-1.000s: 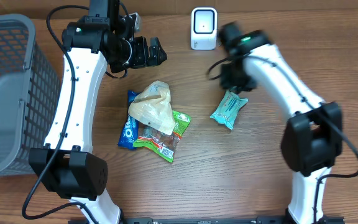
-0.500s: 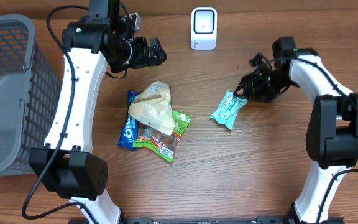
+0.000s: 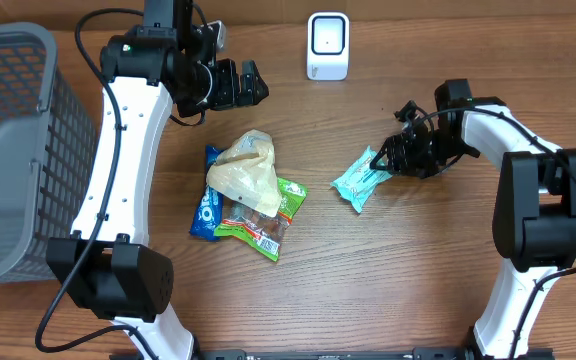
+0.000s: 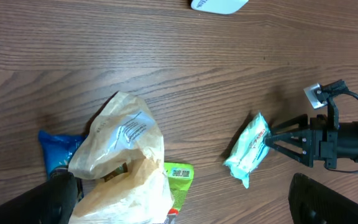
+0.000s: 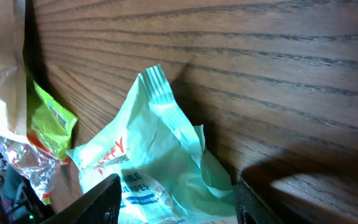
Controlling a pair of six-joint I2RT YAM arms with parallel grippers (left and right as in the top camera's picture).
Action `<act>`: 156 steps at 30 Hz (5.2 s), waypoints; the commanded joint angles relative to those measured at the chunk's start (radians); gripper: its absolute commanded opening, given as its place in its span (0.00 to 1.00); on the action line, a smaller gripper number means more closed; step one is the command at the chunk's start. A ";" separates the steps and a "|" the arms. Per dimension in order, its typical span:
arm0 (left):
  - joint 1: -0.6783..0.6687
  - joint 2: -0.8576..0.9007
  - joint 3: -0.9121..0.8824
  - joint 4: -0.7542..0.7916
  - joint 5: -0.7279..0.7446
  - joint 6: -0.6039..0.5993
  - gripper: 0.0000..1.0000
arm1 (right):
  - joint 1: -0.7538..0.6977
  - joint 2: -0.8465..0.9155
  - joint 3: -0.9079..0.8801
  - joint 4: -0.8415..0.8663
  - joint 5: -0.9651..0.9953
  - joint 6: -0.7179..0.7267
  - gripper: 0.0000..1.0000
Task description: Scan the item barcode
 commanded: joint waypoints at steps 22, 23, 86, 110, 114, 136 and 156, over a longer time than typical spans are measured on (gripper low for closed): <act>-0.005 0.002 0.019 0.001 -0.007 0.008 1.00 | 0.089 -0.160 0.066 -0.005 0.343 0.235 0.04; -0.005 0.002 0.019 0.001 -0.007 0.008 1.00 | 0.093 -0.185 0.080 -0.013 0.381 0.253 0.04; -0.005 0.002 0.019 0.001 -0.007 0.008 1.00 | -0.343 0.204 0.114 -0.018 -0.095 -0.208 0.62; -0.005 0.002 0.019 0.001 -0.007 0.009 1.00 | -0.277 0.047 0.157 -0.162 0.161 0.097 0.04; -0.005 0.002 0.019 0.001 -0.007 0.008 1.00 | -0.209 -0.174 0.157 -0.179 0.472 0.238 0.04; -0.005 0.002 0.019 0.001 -0.007 0.008 1.00 | 0.467 -0.175 0.169 -0.299 1.041 0.789 0.03; -0.005 0.002 0.019 0.001 -0.007 0.008 1.00 | -0.355 -0.114 0.152 -0.150 0.530 0.137 0.62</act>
